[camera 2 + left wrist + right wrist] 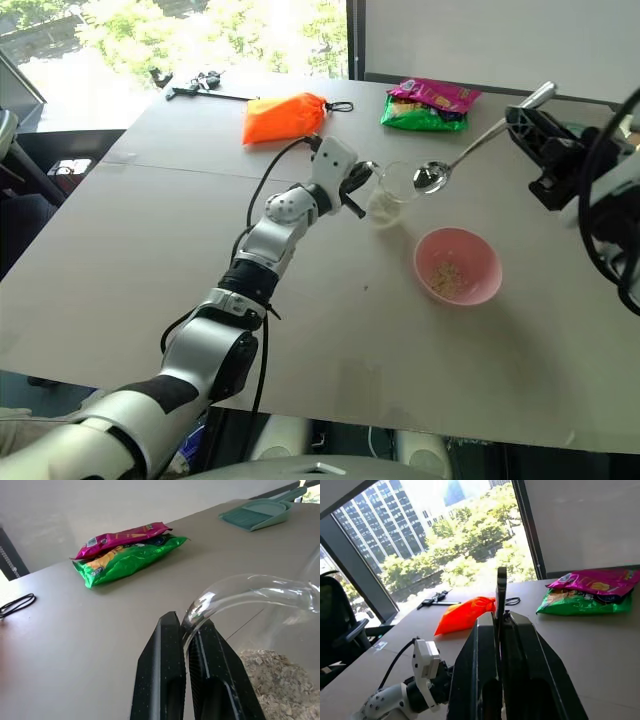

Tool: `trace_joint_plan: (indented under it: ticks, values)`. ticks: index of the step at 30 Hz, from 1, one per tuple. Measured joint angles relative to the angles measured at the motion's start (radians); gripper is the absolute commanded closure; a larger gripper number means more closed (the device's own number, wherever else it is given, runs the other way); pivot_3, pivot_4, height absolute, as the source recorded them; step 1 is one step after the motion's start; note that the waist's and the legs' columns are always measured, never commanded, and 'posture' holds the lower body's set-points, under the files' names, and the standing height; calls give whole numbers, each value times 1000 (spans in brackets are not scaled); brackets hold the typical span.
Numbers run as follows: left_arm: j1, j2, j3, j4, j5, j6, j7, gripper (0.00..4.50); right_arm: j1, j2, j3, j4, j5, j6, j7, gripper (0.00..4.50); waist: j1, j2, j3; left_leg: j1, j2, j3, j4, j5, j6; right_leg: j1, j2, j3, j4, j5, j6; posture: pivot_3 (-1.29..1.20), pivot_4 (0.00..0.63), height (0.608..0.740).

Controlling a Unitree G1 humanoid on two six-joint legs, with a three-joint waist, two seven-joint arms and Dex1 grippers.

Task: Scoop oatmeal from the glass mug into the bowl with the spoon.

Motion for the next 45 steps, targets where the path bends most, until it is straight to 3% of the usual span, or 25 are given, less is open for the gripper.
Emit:
trace_joint_plan:
  ticks: [5, 14, 15, 19, 23, 24, 28, 31, 34, 40, 45]
  values:
    - [61, -4, 20, -162, -26, 103, 8, 4486, -132, 107, 160, 58, -90, 9, 1, 4500, 0, 0, 0, -1, 0, 0, 0, 0, 0, 0, 0, 0, 0, 0, 0, 0, 150, 740]
    - [186, -6, 32, -435, -79, 295, 48, 4486, -224, 254, 337, 126, -350, 61, 85, 4500, -1, 1, -1, 0, 0, -2, 0, 0, 0, 0, 0, 0, 2, 0, 0, 0, 150, 740]
    - [196, -5, 36, -452, -83, 311, 54, 4500, -233, 263, 361, 130, -395, 65, 123, 3813, -1, 1, -1, 0, 0, -2, 0, 0, 0, 0, 0, 0, 1, 0, 0, 0, 150, 740]
    - [250, -7, 60, -493, -101, 368, 86, 4500, -257, 359, 432, 146, -530, 66, 233, 2211, -2, 1, -1, 1, 1, -2, 0, 0, 0, 0, 0, 0, 2, 0, 0, 0, 150, 740]
    - [286, -3, 111, -495, -133, 394, 115, 4500, -219, 309, 429, 110, -633, 94, 333, 400, 5, 1, -1, -2, 0, -4, 0, 0, 0, 0, -2, -2, 0, 0, 0, 0, 150, 740]
    - [290, 2, 131, -493, -143, 393, 119, 4500, -177, 279, 410, 75, -661, 91, 368, 63, 7, 1, -1, -2, 0, -5, 0, 0, 0, 0, -2, -3, 0, 0, 0, 0, 150, 740]
    - [299, 14, 213, -471, -187, 364, 134, 4500, 17, 261, 290, -54, -758, -11, 518, 63, 4, 1, -1, -2, -1, -6, 0, 0, 0, 0, -2, -3, 0, 0, 0, 0, 150, 740]
    - [322, 60, 265, -427, -213, 324, 124, 4500, 323, 139, 151, -198, -890, -90, 739, 63, 1, 1, -1, 1, -1, -7, 0, 0, 1, 3, -1, -2, -1, 0, 0, 0, 150, 740]
    - [324, 79, 278, -393, -228, 297, 105, 4500, 604, 123, 36, -251, -1013, -161, 900, 63, 2, 1, -1, 10, -1, -8, 0, -2, 4, 13, 0, -4, -2, 0, 0, 0, 150, 740]
    - [332, 138, 294, -344, -252, 261, 48, 4500, 970, 271, -163, -315, -1103, -269, 1063, 63, -3, 1, -1, 19, 0, -8, -1, -3, 5, 21, 2, -2, 0, 0, 0, 0, 150, 740]
    - [332, 192, 304, -306, -268, 255, 9, 4500, 1015, 328, -218, -363, -1083, -320, 1092, 63, -11, 0, -1, 32, 1, -4, -1, -3, 5, 31, 3, 2, -1, -1, 0, 0, 150, 740]
